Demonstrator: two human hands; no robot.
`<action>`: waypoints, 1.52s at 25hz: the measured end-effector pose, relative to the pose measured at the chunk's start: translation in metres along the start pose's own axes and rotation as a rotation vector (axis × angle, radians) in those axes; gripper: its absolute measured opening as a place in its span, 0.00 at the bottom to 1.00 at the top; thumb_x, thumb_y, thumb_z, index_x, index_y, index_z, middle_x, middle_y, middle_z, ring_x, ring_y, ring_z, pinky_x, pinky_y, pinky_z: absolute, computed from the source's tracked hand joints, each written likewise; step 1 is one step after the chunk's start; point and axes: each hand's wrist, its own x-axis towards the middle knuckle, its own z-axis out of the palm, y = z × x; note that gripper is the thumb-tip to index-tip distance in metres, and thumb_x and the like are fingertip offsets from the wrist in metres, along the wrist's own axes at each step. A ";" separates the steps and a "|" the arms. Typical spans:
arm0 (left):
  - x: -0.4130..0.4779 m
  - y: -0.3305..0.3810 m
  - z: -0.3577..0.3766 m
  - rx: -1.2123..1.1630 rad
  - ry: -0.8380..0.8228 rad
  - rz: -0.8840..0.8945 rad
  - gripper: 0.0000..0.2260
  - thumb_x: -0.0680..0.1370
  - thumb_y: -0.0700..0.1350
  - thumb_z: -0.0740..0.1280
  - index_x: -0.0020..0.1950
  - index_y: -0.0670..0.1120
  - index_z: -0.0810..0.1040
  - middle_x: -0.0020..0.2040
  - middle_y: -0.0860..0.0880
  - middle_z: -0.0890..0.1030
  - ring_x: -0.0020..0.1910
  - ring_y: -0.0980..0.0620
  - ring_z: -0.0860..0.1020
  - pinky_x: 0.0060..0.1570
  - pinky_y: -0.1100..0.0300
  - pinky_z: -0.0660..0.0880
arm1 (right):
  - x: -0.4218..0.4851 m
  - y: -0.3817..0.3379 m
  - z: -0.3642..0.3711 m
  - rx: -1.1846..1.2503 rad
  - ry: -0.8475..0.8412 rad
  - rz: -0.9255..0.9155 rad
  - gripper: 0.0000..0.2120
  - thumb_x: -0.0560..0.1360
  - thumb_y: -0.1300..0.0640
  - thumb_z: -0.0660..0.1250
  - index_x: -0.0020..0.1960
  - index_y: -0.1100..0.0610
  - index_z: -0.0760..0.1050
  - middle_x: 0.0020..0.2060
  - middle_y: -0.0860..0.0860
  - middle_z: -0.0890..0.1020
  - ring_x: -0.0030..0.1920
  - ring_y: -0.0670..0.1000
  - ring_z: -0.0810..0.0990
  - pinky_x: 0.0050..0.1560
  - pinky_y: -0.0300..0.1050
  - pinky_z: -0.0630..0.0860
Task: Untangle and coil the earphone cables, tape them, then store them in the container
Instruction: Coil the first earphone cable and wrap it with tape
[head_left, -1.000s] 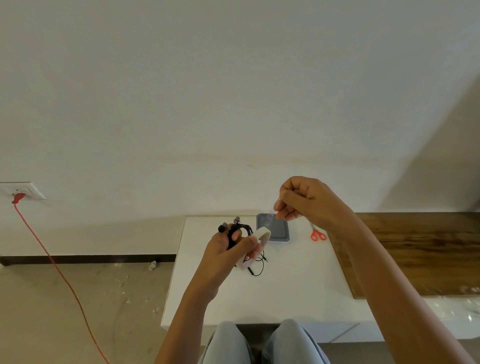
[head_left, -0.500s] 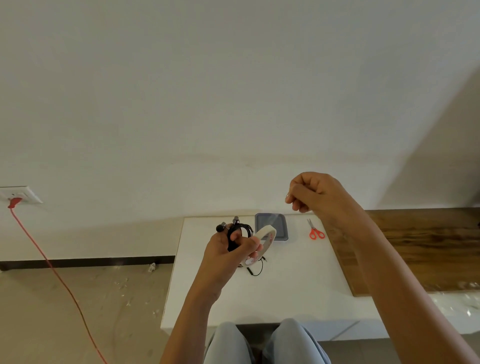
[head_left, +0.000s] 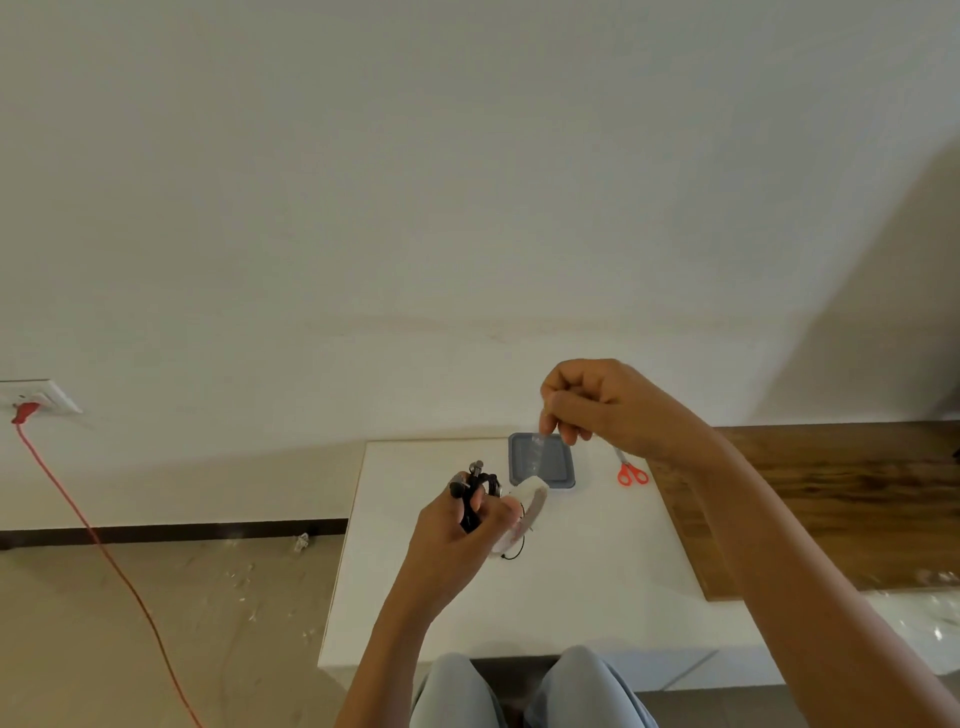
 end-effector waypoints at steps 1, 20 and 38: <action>0.002 0.000 0.000 0.040 0.004 -0.010 0.17 0.73 0.59 0.67 0.38 0.48 0.66 0.39 0.43 0.80 0.42 0.48 0.80 0.40 0.60 0.74 | 0.001 0.000 0.001 -0.029 -0.033 -0.021 0.08 0.78 0.61 0.60 0.41 0.55 0.74 0.36 0.43 0.84 0.33 0.41 0.79 0.38 0.40 0.76; 0.018 0.078 -0.015 -0.098 -0.047 0.170 0.17 0.71 0.37 0.74 0.37 0.48 0.65 0.33 0.59 0.82 0.36 0.55 0.74 0.46 0.44 0.73 | -0.002 -0.009 -0.011 -0.274 -0.233 -0.104 0.03 0.73 0.57 0.67 0.42 0.55 0.78 0.35 0.48 0.84 0.38 0.48 0.83 0.43 0.46 0.79; 0.040 0.061 -0.006 -0.202 0.139 0.149 0.16 0.72 0.37 0.72 0.40 0.46 0.63 0.40 0.47 0.85 0.38 0.56 0.78 0.42 0.67 0.74 | -0.016 0.094 0.084 0.161 -0.104 0.102 0.29 0.64 0.42 0.77 0.60 0.31 0.68 0.62 0.31 0.70 0.63 0.31 0.67 0.61 0.34 0.65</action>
